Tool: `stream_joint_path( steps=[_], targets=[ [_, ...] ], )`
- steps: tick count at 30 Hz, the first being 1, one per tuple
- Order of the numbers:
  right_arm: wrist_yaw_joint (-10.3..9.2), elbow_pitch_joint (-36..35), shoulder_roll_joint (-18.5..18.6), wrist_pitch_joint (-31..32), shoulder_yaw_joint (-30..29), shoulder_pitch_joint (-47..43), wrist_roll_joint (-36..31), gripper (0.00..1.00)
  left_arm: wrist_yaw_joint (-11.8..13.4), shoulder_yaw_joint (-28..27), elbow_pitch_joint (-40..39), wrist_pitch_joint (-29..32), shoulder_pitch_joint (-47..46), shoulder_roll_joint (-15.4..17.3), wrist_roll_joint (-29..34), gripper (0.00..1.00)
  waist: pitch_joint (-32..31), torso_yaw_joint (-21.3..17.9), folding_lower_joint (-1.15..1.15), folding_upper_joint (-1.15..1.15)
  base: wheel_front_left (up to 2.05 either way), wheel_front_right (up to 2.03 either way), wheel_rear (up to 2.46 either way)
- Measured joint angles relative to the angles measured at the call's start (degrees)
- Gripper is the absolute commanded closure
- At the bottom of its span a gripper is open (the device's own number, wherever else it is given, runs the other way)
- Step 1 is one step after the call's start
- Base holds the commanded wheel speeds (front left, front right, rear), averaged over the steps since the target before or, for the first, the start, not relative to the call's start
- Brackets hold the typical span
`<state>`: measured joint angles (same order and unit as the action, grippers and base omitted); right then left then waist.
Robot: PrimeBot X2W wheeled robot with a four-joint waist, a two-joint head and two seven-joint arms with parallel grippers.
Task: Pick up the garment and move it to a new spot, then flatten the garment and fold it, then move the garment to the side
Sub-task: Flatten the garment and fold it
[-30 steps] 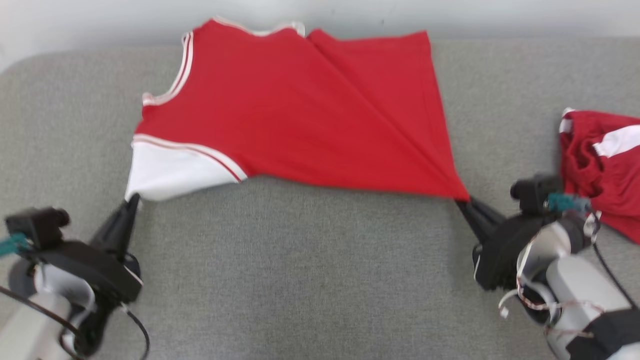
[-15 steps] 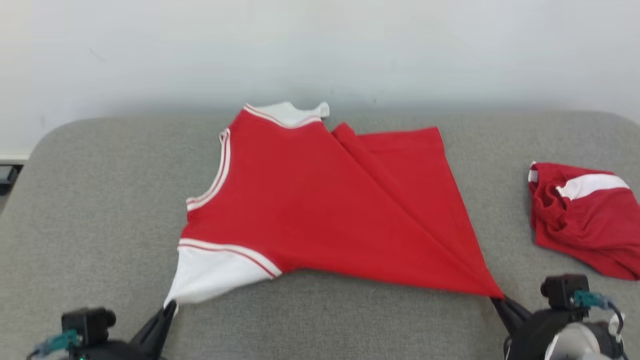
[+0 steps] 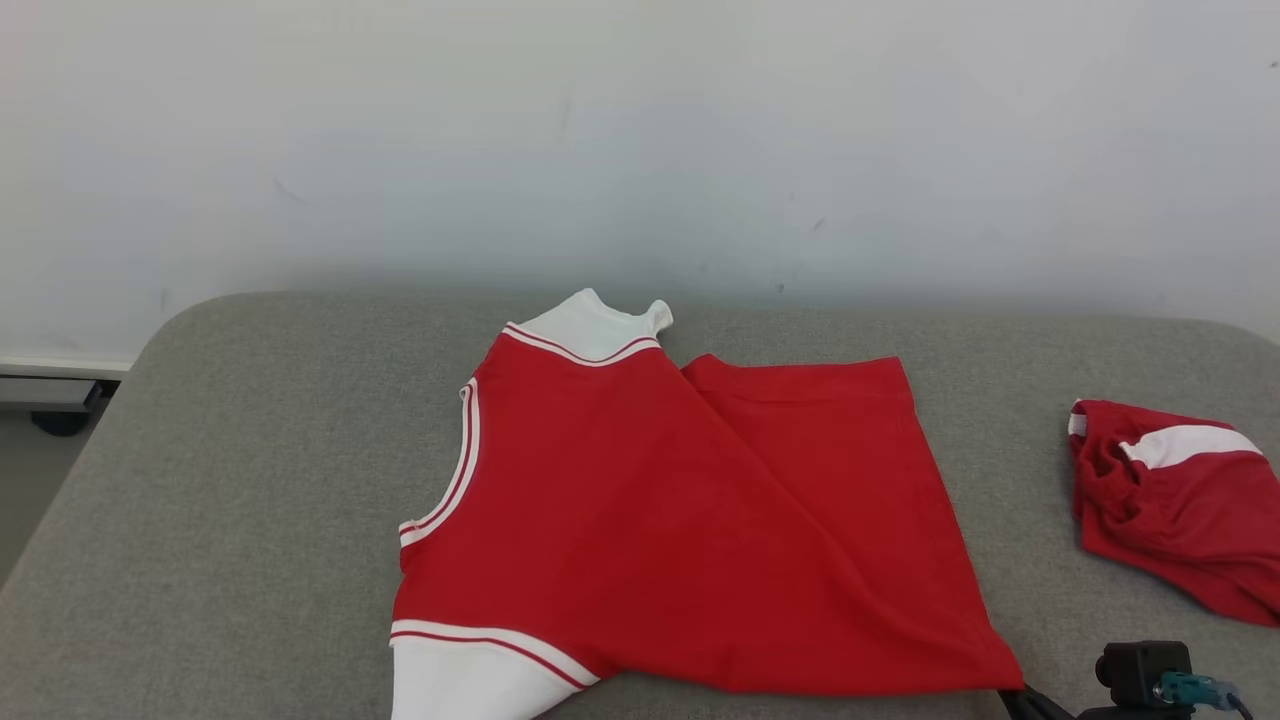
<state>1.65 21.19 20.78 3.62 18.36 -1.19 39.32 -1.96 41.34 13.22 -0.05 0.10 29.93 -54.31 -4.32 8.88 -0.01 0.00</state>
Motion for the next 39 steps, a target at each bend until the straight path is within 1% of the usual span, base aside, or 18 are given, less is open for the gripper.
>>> stream_joint_path(
  steps=[3,6,9,13,24,27,33,36,37,38,39],
  targets=[
    [-0.35,-0.97,0.09,0.46,0.03,-0.37,0.0,1.0,1.02,-0.21,-1.45,1.32,0.85,1.54,-0.23,1.0,-0.21,0.22,0.0,0.0,0.0,0.0,0.0],
    [-1.12,-1.04,0.65,0.99,0.26,-0.66,-0.16,1.0,2.04,-0.7,-2.86,2.3,0.9,2.25,-0.55,1.0,0.03,0.03,0.01,0.0,0.0,0.0,0.0],
    [-1.72,-1.2,1.11,1.43,0.37,-0.64,-0.88,1.0,2.86,-1.13,-3.78,3.13,0.89,2.15,-1.3,1.0,0.42,-0.29,0.01,0.0,0.0,0.0,0.0],
    [-1.75,-1.21,1.03,1.96,0.92,-0.65,-1.12,1.0,3.52,-0.97,-3.91,4.14,0.92,2.07,-1.58,1.0,0.75,-0.57,0.01,0.0,0.0,0.0,0.0],
    [-3.1,-0.2,0.76,4.0,2.11,-0.71,-1.62,1.0,4.56,0.27,-3.56,9.57,1.47,1.86,-3.97,1.0,1.69,-1.4,0.01,0.0,0.0,0.0,0.0],
    [-3.24,0.3,0.71,4.3,2.27,-0.69,-1.62,1.0,5.0,0.22,-3.59,9.87,1.95,1.7,-4.2,1.0,1.85,-1.46,0.01,0.0,0.0,0.0,0.0],
    [-3.24,0.44,0.45,4.45,2.36,-0.57,-1.62,1.0,5.06,-0.34,-4.17,10.06,1.92,1.7,-4.71,1.0,2.02,-1.45,0.01,0.0,0.0,0.0,0.0],
    [-3.24,0.52,0.44,4.44,2.35,-0.5,-1.62,1.0,5.57,-0.96,-4.56,10.02,1.74,1.57,-4.67,1.0,2.03,-1.4,0.01,0.01,0.0,0.0,0.0],
    [-3.24,0.6,0.43,4.45,2.36,-0.48,-1.62,0.93,6.0,-0.96,-4.49,9.76,1.73,1.57,-4.42,0.62,2.02,-1.38,0.01,0.01,0.0,0.0,0.0],
    [-3.24,0.65,0.42,4.45,2.41,-0.46,-1.63,0.54,6.27,-1.02,-4.26,9.59,1.66,1.56,-4.01,0.0,2.01,-1.37,0.01,0.0,0.0,0.0,0.0],
    [-3.24,0.67,0.34,4.45,2.38,-0.44,-1.59,0.0,6.48,-1.11,-4.08,9.58,1.59,1.58,-3.91,0.0,1.99,-1.36,0.01,0.0,0.0,0.0,0.0]
  ],
)
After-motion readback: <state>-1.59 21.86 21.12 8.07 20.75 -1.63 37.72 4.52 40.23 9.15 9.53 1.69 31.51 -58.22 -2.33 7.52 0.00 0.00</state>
